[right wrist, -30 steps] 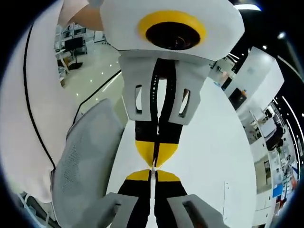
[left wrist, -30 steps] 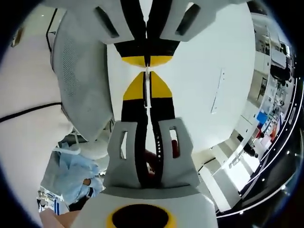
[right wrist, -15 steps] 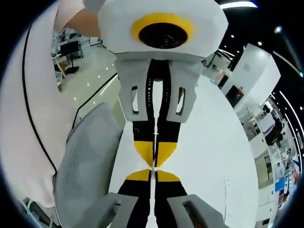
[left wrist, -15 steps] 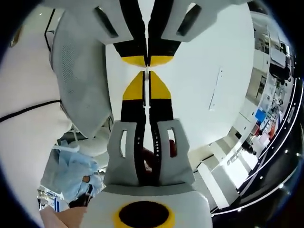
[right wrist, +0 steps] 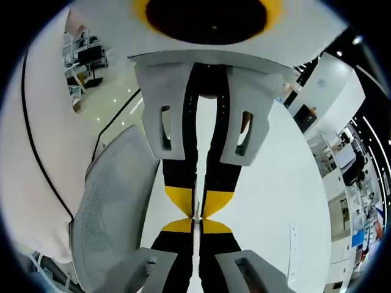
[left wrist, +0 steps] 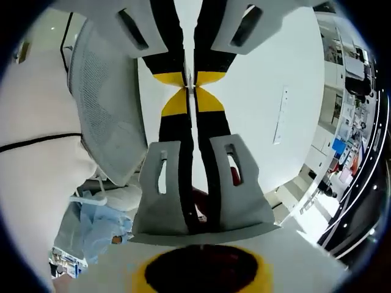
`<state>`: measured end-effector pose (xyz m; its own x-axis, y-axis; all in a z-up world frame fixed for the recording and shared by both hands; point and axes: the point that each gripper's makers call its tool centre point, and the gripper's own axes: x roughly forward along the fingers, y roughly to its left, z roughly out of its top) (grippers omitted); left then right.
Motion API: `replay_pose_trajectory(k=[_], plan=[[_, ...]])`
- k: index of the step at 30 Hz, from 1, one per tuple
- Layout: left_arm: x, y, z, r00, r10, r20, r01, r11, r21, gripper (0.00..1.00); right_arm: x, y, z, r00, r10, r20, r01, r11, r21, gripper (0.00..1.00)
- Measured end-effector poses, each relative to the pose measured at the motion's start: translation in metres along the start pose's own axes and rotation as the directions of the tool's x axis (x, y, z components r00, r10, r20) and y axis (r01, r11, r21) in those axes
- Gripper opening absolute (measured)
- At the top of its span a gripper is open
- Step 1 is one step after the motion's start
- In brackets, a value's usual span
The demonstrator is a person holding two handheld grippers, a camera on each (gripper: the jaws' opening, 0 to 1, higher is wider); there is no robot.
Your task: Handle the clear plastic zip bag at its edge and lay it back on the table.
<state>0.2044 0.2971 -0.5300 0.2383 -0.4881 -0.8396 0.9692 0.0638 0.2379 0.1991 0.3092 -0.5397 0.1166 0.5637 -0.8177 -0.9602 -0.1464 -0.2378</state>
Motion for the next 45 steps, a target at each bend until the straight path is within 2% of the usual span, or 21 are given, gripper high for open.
replay_pose_trajectory(k=[3, 11, 12, 14, 15, 17, 21, 27, 35, 45], plan=[[-0.0018, -0.0018, -0.0009, 1.000, -0.024, -0.008, 0.024, 1.000, -0.012, 0.00, -0.0004, -0.0020, -0.0017, 1.000, -0.003, 0.002, 0.003, 1.000, 0.010, 0.00], [0.0020, 0.0006, -0.0022, 0.999, -0.035, -0.005, 0.035, 0.999, 0.004, 0.00, 0.0007, -0.0007, -0.0036, 1.000, 0.003, 0.001, -0.003, 1.000, 0.018, 0.00], [0.0019, -0.0001, -0.0021, 0.999, -0.033, -0.006, 0.033, 0.999, -0.010, 0.00, 0.0012, -0.0002, -0.0041, 1.000, 0.004, 0.001, -0.004, 1.000, 0.023, 0.00], [0.0019, 0.0011, -0.0005, 1.000, -0.011, -0.004, 0.011, 0.999, 0.053, 0.00, 0.0011, -0.0008, -0.0044, 1.000, -0.001, 0.001, 0.001, 1.000, 0.026, 0.00], [0.0018, 0.0007, -0.0003, 1.000, -0.008, 0.001, 0.008, 0.998, 0.057, 0.00, 0.0010, -0.0026, -0.0052, 1.000, -0.007, 0.003, 0.007, 1.000, 0.022, 0.00], [0.0006, 0.0017, 0.0007, 1.000, -0.002, 0.011, 0.002, 1.000, 0.013, 0.00, -0.0001, -0.0029, -0.0050, 1.000, -0.006, 0.013, 0.005, 0.999, 0.041, 0.00], [-0.0007, 0.0032, 0.0014, 1.000, 0.008, 0.022, -0.008, 1.000, 0.015, 0.00, -0.0021, -0.0052, -0.0034, 1.000, -0.013, 0.026, 0.012, 0.998, 0.057, 0.00], [0.0005, 0.0033, 0.0000, 1.000, 0.010, 0.022, -0.010, 1.000, 0.019, 0.00, -0.0030, -0.0054, 0.0000, 0.999, -0.011, 0.038, 0.009, 0.999, 0.052, 0.02], [-0.0005, 0.0031, 0.0017, 0.999, 0.010, 0.037, -0.011, 1.000, 0.028, 0.00, -0.0032, -0.0052, -0.0014, 0.999, -0.004, 0.033, 0.003, 1.000, 0.030, 0.00], [0.0000, 0.0020, 0.0014, 0.999, 0.012, 0.045, -0.014, 0.999, 0.034, 0.00, -0.0010, -0.0058, -0.0034, 1.000, 0.001, 0.003, -0.001, 1.000, 0.005, 0.00]])
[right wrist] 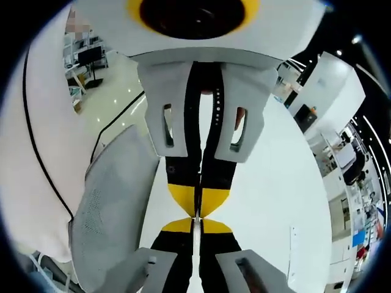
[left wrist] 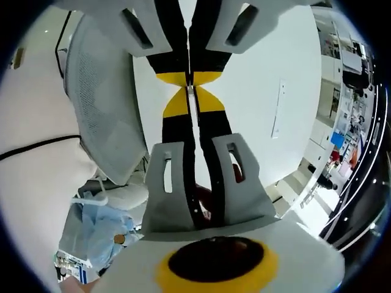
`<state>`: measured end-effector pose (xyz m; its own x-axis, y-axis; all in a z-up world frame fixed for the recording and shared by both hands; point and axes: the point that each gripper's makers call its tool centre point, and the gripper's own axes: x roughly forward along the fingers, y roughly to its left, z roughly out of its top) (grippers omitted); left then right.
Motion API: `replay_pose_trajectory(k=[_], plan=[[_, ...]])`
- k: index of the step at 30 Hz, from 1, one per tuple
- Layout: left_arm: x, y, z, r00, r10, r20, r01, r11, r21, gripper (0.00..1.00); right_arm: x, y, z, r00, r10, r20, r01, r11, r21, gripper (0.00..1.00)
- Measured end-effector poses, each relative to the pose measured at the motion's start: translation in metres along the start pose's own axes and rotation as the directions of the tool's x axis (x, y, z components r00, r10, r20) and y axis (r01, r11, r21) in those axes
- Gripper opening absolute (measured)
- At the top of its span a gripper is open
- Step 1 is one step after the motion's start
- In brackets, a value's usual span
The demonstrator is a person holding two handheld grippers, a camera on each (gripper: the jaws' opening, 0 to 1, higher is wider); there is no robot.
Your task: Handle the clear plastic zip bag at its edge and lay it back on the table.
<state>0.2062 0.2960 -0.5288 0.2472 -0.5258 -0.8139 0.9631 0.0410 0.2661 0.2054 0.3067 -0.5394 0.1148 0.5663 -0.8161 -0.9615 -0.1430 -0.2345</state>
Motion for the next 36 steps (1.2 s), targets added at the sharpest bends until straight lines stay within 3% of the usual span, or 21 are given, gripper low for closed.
replay_pose_trajectory(k=[26, 36], plan=[[-0.002, 0.002, 0.004, 1.000, 0.018, 0.011, -0.018, 1.000, -0.025, 0.00, -0.003, -0.001, -0.002, 1.000, -0.007, -0.010, 0.007, 1.000, -0.021, 0.00], [-0.004, 0.003, 0.005, 0.999, 0.023, 0.023, -0.022, 0.999, -0.027, 0.00, -0.004, -0.002, -0.014, 0.999, -0.012, -0.034, 0.012, 1.000, -0.008, 0.00]])
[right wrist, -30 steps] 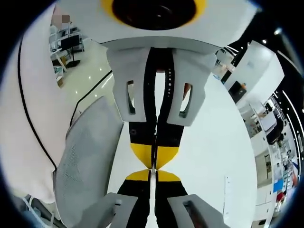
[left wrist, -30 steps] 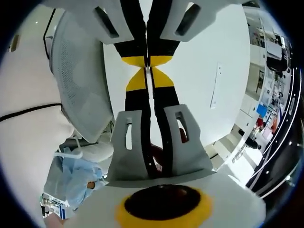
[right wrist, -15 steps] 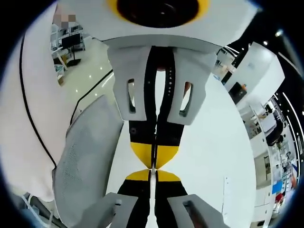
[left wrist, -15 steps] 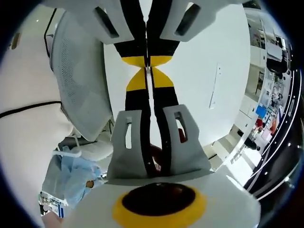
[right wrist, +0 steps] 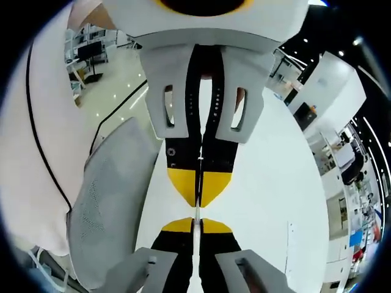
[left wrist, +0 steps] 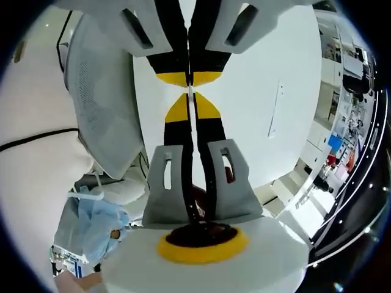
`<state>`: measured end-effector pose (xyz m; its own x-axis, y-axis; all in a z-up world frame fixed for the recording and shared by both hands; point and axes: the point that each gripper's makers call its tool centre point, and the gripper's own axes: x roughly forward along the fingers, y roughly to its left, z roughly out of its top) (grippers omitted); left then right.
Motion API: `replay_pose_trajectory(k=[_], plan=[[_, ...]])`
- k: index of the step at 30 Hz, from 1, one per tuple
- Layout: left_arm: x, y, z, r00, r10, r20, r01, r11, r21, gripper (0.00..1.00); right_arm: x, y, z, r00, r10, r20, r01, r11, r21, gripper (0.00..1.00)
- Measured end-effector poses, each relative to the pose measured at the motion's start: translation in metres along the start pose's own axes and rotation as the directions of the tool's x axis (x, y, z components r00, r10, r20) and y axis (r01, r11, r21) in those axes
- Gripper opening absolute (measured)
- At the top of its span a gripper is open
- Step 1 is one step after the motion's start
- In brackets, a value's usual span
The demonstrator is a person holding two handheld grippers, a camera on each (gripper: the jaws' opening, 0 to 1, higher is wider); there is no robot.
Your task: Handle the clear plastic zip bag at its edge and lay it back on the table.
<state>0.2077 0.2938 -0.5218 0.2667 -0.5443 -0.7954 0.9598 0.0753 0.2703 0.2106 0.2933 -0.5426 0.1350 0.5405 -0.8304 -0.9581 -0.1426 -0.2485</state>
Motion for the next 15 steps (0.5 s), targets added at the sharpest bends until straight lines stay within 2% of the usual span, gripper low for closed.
replay_pose_trajectory(k=[15], plan=[[-0.007, 0.005, 0.004, 1.000, 0.015, 0.026, -0.015, 1.000, -0.004, 0.00, -0.007, -0.005, -0.014, 1.000, -0.019, -0.023, 0.020, 1.000, 0.011, 0.00]])
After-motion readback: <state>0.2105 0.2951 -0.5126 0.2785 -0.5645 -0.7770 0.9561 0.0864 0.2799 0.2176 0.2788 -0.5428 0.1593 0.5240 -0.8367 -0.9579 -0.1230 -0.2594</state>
